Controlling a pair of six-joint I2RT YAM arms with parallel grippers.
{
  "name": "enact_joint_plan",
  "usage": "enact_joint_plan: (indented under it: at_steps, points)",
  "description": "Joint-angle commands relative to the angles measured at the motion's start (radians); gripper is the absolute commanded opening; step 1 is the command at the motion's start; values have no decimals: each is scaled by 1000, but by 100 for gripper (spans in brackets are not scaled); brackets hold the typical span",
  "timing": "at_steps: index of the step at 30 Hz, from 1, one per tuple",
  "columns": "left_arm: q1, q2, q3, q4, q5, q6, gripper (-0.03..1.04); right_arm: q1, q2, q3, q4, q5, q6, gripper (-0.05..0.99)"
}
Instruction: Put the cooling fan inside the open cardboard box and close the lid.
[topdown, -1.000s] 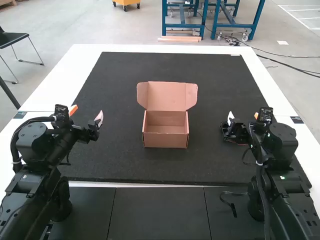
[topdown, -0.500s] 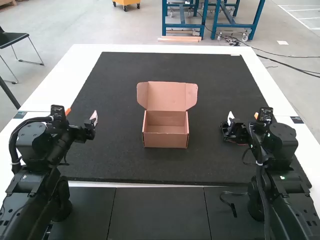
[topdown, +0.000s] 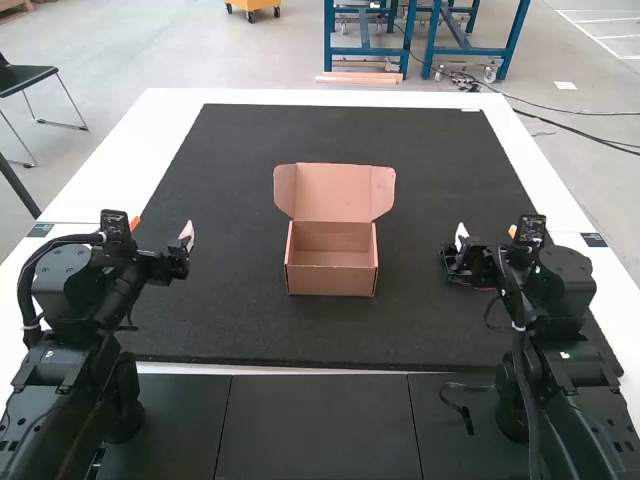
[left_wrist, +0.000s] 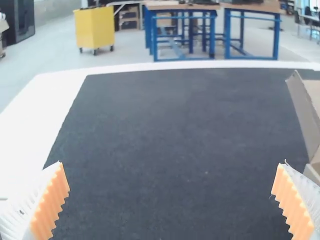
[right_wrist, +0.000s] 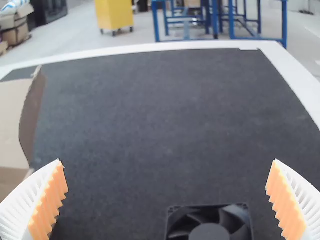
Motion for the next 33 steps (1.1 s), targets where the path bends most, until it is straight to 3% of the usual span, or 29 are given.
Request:
enact_joint_plan:
  at_steps: [1, 6, 10, 11, 14, 23, 27, 31, 33]
  points:
    - [10, -14, -6, 2, -15, 5, 96, -11, -7, -4, -1, 11, -12, 91]
    - [8, -14, -6, 33, -15, -24, 96, -11, -7, -4, 27, 27, 2, 91]
    - [18, -14, -6, 174, -64, -50, 96, -11, -7, -4, 179, 145, 17, 91]
    - [21, -14, -2, 210, -65, -50, 96, -12, -7, -2, 248, 146, 17, 91]
    - [31, -14, 16, 274, -76, -49, 96, -19, -6, 24, 295, 146, 14, 91]
    - [31, 126, 195, 271, -84, -49, 96, -22, 291, 266, 294, 163, 14, 91]
    - [31, 344, 395, 233, -85, -50, 96, -22, 518, 483, 187, 165, 14, 91]
    - [31, 568, 654, 108, -65, -50, 96, -19, 648, 697, 4, 162, 3, 91]
    - [31, 661, 761, 22, 18, -47, 96, -20, 708, 803, -113, 159, -1, 91]
